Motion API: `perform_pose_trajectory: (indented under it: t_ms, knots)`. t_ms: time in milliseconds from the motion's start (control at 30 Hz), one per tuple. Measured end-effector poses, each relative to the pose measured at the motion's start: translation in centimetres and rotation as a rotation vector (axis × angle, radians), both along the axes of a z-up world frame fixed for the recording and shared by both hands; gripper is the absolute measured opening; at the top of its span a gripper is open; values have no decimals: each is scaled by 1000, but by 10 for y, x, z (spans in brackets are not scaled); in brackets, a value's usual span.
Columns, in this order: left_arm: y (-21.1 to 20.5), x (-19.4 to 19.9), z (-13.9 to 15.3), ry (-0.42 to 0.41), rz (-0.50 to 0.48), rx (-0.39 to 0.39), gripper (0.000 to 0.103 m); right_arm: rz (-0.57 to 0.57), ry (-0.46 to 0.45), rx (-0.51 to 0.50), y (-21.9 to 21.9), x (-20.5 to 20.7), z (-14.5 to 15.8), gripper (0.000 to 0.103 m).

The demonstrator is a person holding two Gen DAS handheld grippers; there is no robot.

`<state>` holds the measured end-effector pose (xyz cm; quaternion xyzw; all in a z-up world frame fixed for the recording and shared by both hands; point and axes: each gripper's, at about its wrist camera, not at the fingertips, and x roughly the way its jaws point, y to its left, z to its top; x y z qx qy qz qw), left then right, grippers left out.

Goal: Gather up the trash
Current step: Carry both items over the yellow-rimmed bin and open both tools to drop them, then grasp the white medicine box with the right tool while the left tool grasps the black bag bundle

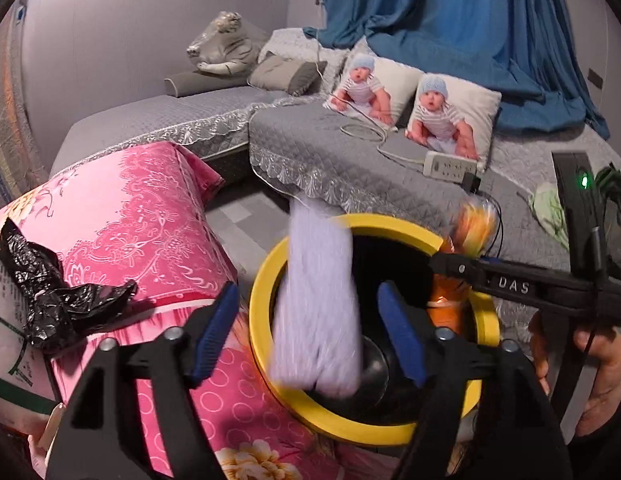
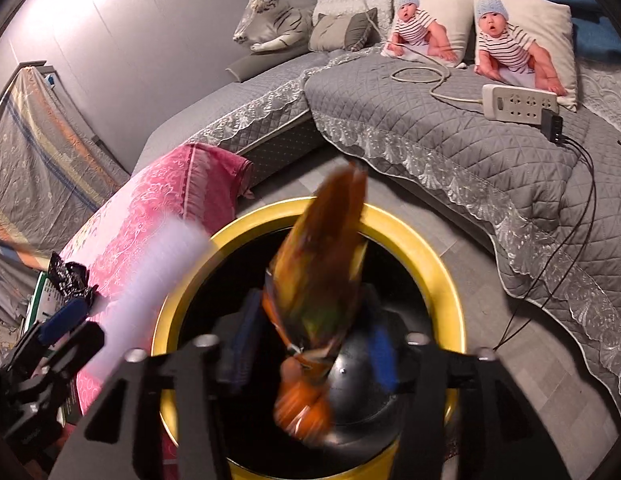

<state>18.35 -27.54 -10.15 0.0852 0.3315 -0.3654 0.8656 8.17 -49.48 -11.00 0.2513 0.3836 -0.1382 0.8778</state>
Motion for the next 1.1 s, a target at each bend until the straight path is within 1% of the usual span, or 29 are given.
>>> perform_pose_trajectory:
  t_ms: [33, 100, 200, 233, 300, 367, 467, 567, 633, 667, 733, 800, 900, 1033, 1100]
  knots:
    - [2, 0, 2, -1, 5, -6, 73, -10, -3, 2, -2, -2, 0, 56]
    - [9, -1, 8, -13, 33, -19, 87, -27, -10, -2, -4, -5, 3, 57]
    - [24, -7, 20, -45, 75, -49, 93, -49, -31, -29, -4, -13, 12, 60]
    - [29, -11, 27, -73, 97, -52, 95, -55, -44, -37, -3, -16, 16, 63]
    - [39, -18, 39, -114, 124, -59, 95, -64, -66, -54, -1, -21, 24, 63]
    - [50, -23, 50, -135, 128, -80, 95, -65, -97, -74, 4, -27, 34, 65]
    - [68, -29, 66, -150, 157, -98, 95, -45, -151, -88, 15, -32, 50, 69]
    - [88, -35, 79, -173, 204, -109, 95, -7, -196, -107, 29, -33, 64, 70]
    - [109, -39, 92, -202, 232, -124, 95, 41, -234, -118, 46, -32, 76, 73]
    - [122, -41, 98, -219, 248, -134, 95, 62, -249, -121, 52, -32, 81, 77]
    - [150, -45, 104, -252, 288, -147, 95, 133, -290, -144, 72, -31, 92, 80]
    - [193, -50, 110, -301, 365, -161, 95, 194, -307, -173, 91, -29, 100, 80]
    - [246, -58, 112, -360, 474, -129, 95, 300, -325, -175, 118, -23, 105, 80]
    - [299, -69, 102, -362, 574, -57, 95, 440, -303, -172, 154, -12, 102, 81]
    - [322, -73, 90, -318, 608, -31, 95, 548, -271, -177, 181, -7, 97, 81]
